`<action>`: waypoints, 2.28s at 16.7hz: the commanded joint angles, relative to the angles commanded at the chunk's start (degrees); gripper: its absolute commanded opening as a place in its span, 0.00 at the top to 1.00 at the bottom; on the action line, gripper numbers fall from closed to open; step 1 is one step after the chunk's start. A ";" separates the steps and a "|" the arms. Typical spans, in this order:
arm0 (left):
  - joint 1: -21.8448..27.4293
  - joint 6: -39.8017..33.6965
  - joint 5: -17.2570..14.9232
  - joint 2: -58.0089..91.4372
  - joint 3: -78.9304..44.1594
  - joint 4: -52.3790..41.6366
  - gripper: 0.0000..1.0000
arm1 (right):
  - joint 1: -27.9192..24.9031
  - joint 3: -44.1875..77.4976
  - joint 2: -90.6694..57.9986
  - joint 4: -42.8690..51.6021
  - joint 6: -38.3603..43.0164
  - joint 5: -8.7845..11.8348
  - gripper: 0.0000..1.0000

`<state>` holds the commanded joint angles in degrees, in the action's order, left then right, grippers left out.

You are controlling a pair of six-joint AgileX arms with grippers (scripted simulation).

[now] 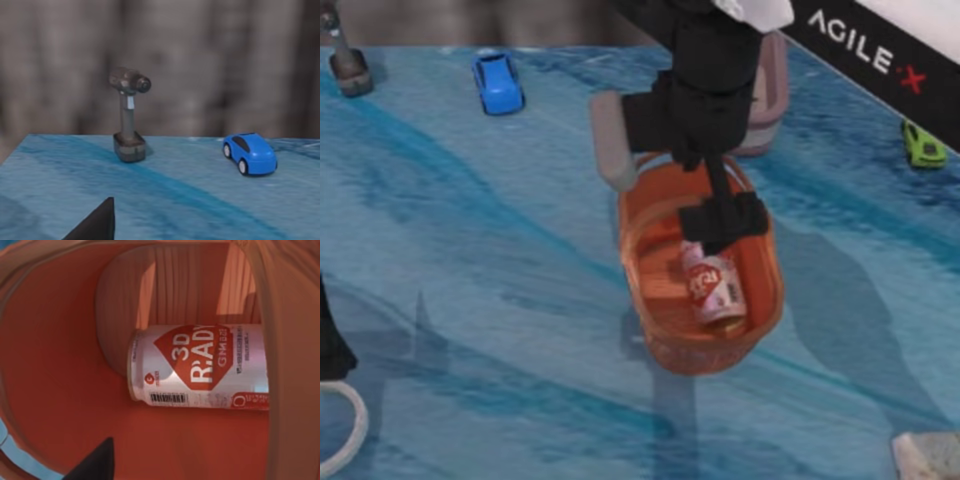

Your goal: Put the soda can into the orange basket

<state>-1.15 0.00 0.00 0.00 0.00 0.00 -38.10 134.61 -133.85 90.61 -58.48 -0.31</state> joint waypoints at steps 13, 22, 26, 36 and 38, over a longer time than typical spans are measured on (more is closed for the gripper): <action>0.00 0.00 0.00 0.00 0.00 0.00 0.00 | -0.32 -7.12 1.52 -5.61 -0.04 0.01 0.15; 0.00 0.00 0.00 0.00 0.00 0.00 0.00 | -0.32 -7.12 1.52 -5.61 -0.04 0.01 0.83; 0.00 0.00 0.00 0.00 0.00 0.00 0.00 | -0.32 -7.12 1.52 -5.61 -0.04 0.01 1.00; 0.00 0.00 0.00 0.00 0.00 0.00 0.00 | -0.32 -7.12 1.52 -5.61 -0.04 0.01 1.00; 0.00 0.00 0.00 0.00 0.00 0.00 0.00 | -0.32 -7.12 1.52 -5.61 -0.04 0.01 1.00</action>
<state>-1.15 0.00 0.00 0.00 0.00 0.00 -38.42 127.49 -132.34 84.99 -58.52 -0.30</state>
